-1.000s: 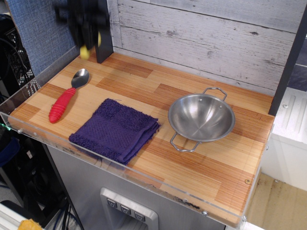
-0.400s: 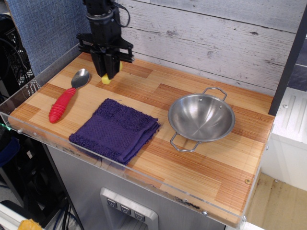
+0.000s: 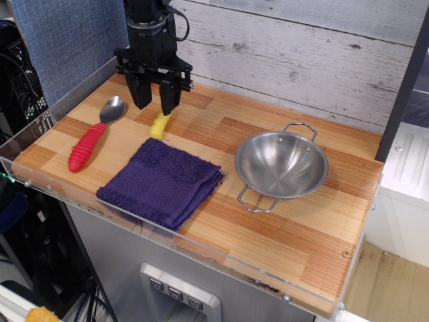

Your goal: Place the yellow tube above and slightly to the left of the purple cloth.

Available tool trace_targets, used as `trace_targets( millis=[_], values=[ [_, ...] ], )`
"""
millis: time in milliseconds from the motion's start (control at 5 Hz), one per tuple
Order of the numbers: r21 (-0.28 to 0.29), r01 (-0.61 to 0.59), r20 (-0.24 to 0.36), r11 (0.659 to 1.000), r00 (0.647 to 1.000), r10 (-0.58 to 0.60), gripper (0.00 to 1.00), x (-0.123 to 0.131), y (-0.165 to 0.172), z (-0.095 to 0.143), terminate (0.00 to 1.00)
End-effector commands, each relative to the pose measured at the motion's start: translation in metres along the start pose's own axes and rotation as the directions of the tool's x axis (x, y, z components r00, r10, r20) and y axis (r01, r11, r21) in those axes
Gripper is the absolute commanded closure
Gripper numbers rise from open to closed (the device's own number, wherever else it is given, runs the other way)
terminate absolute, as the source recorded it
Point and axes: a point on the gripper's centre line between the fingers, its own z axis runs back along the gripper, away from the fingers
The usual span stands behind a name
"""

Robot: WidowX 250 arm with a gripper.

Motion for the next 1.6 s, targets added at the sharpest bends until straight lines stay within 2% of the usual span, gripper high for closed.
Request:
trace_targets(
  millis=[0, 200, 400, 600, 1400],
  values=[
    [-0.014, -0.058, 0.136, 0.998, 0.989, 0.059, 0.00, -0.016, 0.000, 0.128, 0.00],
    [-0.029, -0.077, 0.122, 0.997, 0.989, 0.080, 0.00, -0.026, -0.008, 0.148, 0.00],
    [-0.010, -0.056, 0.123, 0.998, 0.991, 0.057, 0.00, -0.032, -0.015, 0.154, 0.00],
    [0.089, -0.058, 0.114, 0.994, 0.992, 0.047, 0.00, -0.036, -0.017, 0.162, 0.00],
    [0.089, -0.058, 0.114, 0.994, 0.992, 0.047, 0.00, -0.036, -0.017, 0.162, 0.00]
  ],
)
